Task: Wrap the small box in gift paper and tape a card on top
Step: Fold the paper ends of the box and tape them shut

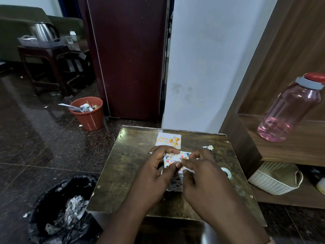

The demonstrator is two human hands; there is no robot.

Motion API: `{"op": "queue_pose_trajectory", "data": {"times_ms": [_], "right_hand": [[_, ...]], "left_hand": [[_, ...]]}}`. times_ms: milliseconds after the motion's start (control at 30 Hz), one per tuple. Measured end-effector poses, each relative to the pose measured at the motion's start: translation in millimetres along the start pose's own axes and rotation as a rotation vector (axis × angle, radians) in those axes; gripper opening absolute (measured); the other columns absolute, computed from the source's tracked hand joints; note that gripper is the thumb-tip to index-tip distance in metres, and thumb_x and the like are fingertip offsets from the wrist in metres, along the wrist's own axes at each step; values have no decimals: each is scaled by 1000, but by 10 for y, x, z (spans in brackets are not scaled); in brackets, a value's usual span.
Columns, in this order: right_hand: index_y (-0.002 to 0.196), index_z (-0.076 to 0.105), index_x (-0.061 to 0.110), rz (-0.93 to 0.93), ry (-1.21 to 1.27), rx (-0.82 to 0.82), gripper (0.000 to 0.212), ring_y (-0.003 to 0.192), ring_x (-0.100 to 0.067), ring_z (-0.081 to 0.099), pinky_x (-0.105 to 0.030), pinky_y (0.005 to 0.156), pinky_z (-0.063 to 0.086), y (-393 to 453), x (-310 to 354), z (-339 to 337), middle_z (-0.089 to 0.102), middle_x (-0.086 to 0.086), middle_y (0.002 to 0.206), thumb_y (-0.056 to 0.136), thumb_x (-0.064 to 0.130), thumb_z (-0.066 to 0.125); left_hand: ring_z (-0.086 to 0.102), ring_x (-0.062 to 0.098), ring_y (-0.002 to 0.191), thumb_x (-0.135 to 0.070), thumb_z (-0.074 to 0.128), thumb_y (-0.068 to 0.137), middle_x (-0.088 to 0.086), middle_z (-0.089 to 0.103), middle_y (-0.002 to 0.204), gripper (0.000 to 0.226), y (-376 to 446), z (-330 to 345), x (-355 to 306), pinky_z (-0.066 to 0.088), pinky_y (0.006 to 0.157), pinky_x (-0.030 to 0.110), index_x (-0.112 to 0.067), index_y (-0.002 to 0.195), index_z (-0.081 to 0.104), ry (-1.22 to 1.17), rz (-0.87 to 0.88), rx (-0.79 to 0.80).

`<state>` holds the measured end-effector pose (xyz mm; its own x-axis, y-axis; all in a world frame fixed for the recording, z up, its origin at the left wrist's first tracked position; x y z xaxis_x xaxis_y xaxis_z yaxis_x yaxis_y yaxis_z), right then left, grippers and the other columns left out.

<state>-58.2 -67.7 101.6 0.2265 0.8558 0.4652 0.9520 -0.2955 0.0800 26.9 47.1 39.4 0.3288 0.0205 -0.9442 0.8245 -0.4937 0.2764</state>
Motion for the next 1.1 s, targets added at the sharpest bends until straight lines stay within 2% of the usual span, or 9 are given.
{"op": "queue_pose_trajectory", "data": {"times_ms": [100, 233, 433, 567, 667, 733, 833, 933, 1100], "right_hand": [[136, 62, 39, -38, 0, 23, 42, 115, -11, 49, -24, 97, 43, -2, -117, -49, 39, 13, 122, 98, 21, 57], [137, 57, 50, -44, -70, 114, 41, 138, -9, 25, -14, 97, 20, -31, -222, -132, 27, 20, 153, 102, 30, 57], [115, 65, 63, -113, 11, 151, 40, 147, -7, 24, -14, 106, 22, -19, -400, -150, 29, 25, 159, 96, 29, 65], [80, 80, 47, -44, 363, 44, 40, 121, 18, 45, 1, 89, 32, 20, -488, -237, 55, 31, 129, 91, 10, 69], [71, 76, 28, 106, 602, -111, 34, 88, -1, 65, -26, 78, 47, 49, -650, -219, 70, 12, 97, 88, 3, 62], [79, 73, 26, 233, 713, -116, 25, 71, -17, 64, -41, 63, 52, 70, -704, -137, 71, 0, 83, 91, 8, 61], [99, 70, 25, 307, 808, -12, 5, 77, -16, 66, -39, 62, 62, 94, -695, 40, 70, -1, 94, 95, 25, 69], [106, 69, 21, 350, 910, 64, 19, 75, -14, 65, -40, 62, 63, 98, -653, 154, 68, -7, 102, 94, 35, 69], [107, 69, 22, 356, 928, 85, 16, 69, -11, 68, -47, 67, 64, 108, -624, 158, 69, -4, 103, 94, 32, 69]], "left_hand": [[54, 4, 130, -33, 69, 96, -12, 57, 132, 23, -18, -13, -15, 47, 108, 35, -43, 116, 75, 52, -11, -18], [52, -2, 129, -30, 69, 97, -17, 55, 131, 21, -47, -29, -46, 48, 108, 32, -46, 108, 79, 108, -7, -50], [55, 7, 129, -31, 66, 100, -14, 55, 130, 21, -70, -14, -39, 50, 104, 33, -45, 111, 78, 159, 52, -59], [54, 4, 131, -30, 65, 100, -18, 58, 132, 26, -90, -16, -72, 43, 104, 15, -41, 122, 75, 192, 106, -49], [43, 1, 143, -44, 57, 101, -26, 48, 150, 48, -107, -23, -17, 40, 112, 24, -48, 149, 48, 150, 66, 9], [39, -2, 146, -52, 53, 99, -28, 38, 159, 62, -117, -11, 24, 39, 114, 30, -56, 155, 27, 84, -18, 58], [33, -22, 137, -75, 40, 92, -42, 25, 158, 65, -138, 17, 35, 32, 110, 15, -68, 151, 14, 45, -116, 67], [29, -16, 144, -92, 34, 80, -38, 28, 159, 78, -153, 53, 142, 27, 122, 30, -66, 151, 20, -41, -206, 78], [40, -5, 143, -83, 37, 89, -29, 46, 153, 69, -160, 125, 255, 28, 125, 43, -53, 151, 40, -143, -305, 98]]}}
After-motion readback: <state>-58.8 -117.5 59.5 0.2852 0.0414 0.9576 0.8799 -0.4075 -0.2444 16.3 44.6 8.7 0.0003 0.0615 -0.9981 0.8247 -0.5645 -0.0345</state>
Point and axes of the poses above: each hand's wrist, its own y-axis towards the middle knuckle, its own z-axis out of the palm, x = y × z, the point moved 4 cm from there along y, towards the middle knuckle
